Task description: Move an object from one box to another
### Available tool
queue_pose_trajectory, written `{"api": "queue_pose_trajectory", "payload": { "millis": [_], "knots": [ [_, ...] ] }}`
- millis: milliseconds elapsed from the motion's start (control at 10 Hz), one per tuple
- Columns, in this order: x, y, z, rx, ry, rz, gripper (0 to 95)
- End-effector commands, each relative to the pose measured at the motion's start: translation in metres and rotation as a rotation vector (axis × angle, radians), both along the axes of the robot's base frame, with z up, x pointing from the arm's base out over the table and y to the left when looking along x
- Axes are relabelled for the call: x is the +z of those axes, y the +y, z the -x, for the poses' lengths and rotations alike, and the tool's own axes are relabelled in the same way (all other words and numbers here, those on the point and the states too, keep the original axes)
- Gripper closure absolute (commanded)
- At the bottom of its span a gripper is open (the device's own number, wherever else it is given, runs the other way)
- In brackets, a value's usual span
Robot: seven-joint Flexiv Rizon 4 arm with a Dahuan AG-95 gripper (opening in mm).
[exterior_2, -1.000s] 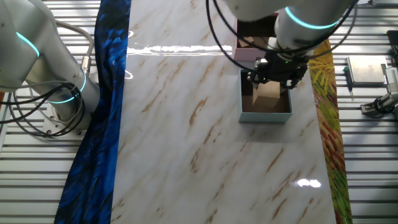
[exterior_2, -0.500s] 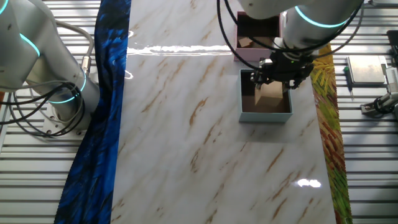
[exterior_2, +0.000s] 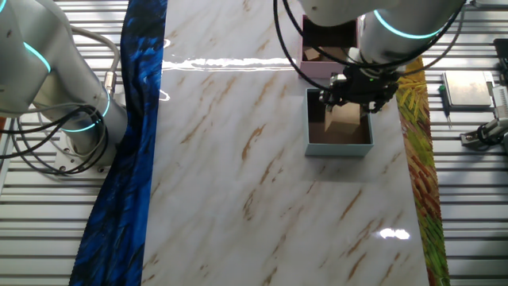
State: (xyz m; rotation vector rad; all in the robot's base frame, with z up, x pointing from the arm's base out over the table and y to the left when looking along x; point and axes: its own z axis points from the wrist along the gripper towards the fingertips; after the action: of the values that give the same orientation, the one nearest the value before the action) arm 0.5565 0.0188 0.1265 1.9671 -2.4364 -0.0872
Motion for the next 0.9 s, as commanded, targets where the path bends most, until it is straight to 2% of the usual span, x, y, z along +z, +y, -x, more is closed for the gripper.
{"api": "queue_pose_trajectory", "payload": {
  "millis": [100, 200, 300, 500, 700, 900],
  "knots": [
    [0.011, 0.041, -0.005, -0.048, 0.004, -0.007, 95.0],
    [0.013, 0.05, -0.006, -0.059, 0.006, -0.011, 95.0],
    [0.018, 0.078, -0.005, -0.098, 0.005, -0.013, 95.0],
    [0.018, 0.106, -0.003, -0.141, 0.006, -0.01, 95.0],
    [0.018, 0.119, -0.002, -0.169, 0.006, -0.001, 95.0],
    [0.018, 0.119, -0.002, -0.127, 0.002, 0.017, 95.0]
  ]
}}
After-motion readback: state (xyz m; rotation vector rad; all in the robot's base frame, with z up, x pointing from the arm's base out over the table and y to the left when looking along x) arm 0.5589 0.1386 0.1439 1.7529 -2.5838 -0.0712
